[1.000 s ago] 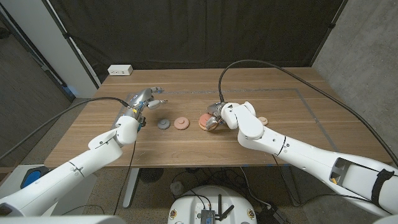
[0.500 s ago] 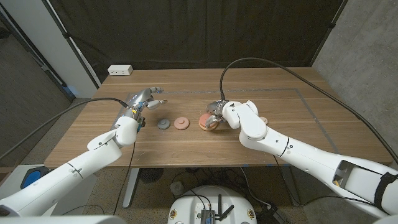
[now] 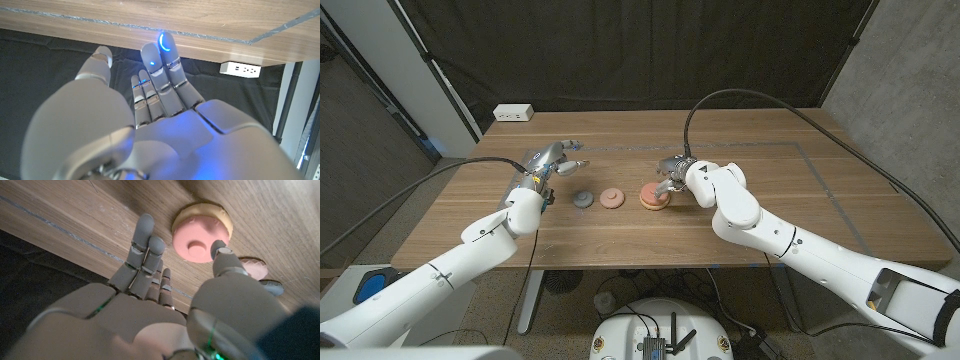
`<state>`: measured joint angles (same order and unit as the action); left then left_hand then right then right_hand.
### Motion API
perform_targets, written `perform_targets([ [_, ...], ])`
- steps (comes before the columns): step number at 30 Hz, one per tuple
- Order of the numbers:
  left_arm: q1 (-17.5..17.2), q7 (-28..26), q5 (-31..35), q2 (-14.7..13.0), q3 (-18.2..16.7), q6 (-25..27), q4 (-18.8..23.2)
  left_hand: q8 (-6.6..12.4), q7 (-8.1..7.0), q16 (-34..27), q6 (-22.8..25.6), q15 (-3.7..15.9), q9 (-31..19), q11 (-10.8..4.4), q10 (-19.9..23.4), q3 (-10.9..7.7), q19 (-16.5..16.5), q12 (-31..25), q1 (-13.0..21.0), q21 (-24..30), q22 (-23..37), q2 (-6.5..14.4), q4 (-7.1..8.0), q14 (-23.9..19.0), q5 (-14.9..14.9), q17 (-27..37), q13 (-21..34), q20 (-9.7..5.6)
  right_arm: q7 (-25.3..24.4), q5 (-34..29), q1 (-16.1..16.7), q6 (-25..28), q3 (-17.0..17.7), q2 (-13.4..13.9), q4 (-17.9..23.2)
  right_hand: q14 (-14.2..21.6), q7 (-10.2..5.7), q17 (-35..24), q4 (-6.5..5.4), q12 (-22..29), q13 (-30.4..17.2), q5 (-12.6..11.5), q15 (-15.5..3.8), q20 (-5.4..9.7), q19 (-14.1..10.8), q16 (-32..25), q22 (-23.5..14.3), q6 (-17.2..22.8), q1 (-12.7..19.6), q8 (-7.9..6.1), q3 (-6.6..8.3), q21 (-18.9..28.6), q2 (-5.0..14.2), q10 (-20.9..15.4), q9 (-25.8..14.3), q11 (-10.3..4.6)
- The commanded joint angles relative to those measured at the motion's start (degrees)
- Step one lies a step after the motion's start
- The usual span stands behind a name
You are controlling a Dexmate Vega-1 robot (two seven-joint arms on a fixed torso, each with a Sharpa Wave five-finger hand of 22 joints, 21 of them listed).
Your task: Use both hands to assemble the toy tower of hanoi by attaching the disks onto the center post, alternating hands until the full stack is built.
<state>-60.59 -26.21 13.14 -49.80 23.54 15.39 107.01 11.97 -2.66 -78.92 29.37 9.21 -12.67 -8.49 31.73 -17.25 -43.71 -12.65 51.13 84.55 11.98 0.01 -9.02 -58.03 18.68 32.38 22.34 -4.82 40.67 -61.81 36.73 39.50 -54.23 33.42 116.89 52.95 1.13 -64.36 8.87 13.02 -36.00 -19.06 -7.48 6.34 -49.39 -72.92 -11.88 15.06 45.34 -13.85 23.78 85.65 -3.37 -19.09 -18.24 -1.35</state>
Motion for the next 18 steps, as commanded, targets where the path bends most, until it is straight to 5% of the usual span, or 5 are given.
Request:
perform_targets([
  [1, -2.5, -1.6, 1.4, -0.5, -1.0, 3.8, 4.1, -0.14, -0.13, -0.5, 0.4, 3.37, -0.1, -0.14, 0.3, -0.44, 0.3, 0.2, -0.2, 0.3, -0.1, 0.1, -0.17, -0.2, 0.1, 0.2, 0.2, -6.99, -5.0, 0.9, 3.2, 0.4, 3.5, 1.9, 2.7, 1.2, -0.28, -1.1, 0.0, 0.5, -0.4, 0.0, -5.01, 5.94, -0.7, -0.6, -0.2, 1.5, 0.5, -0.75, 0.58, 0.5, 0.72, -1.2, -0.4, -0.43],
  [18, -4.0, -2.6, 2.1, -0.5, -2.2, 7.4, 6.8, -0.26, -0.06, -0.4, 0.1, 3.37, -0.1, -0.18, 0.0, -0.47, 0.4, 0.4, -0.4, 0.5, -0.2, 0.0, -0.11, -0.1, 0.1, 0.1, 0.2, -6.97, -11.7, 4.8, 7.2, 0.0, 8.1, 5.5, 5.3, 1.7, -1.69, -2.7, 0.36, 0.9, -1.0, -0.4, -5.08, 6.0, -1.3, -0.7, -0.4, 4.1, 1.4, -1.75, 1.55, 0.9, 1.42, -3.3, -0.8, -1.81],
])
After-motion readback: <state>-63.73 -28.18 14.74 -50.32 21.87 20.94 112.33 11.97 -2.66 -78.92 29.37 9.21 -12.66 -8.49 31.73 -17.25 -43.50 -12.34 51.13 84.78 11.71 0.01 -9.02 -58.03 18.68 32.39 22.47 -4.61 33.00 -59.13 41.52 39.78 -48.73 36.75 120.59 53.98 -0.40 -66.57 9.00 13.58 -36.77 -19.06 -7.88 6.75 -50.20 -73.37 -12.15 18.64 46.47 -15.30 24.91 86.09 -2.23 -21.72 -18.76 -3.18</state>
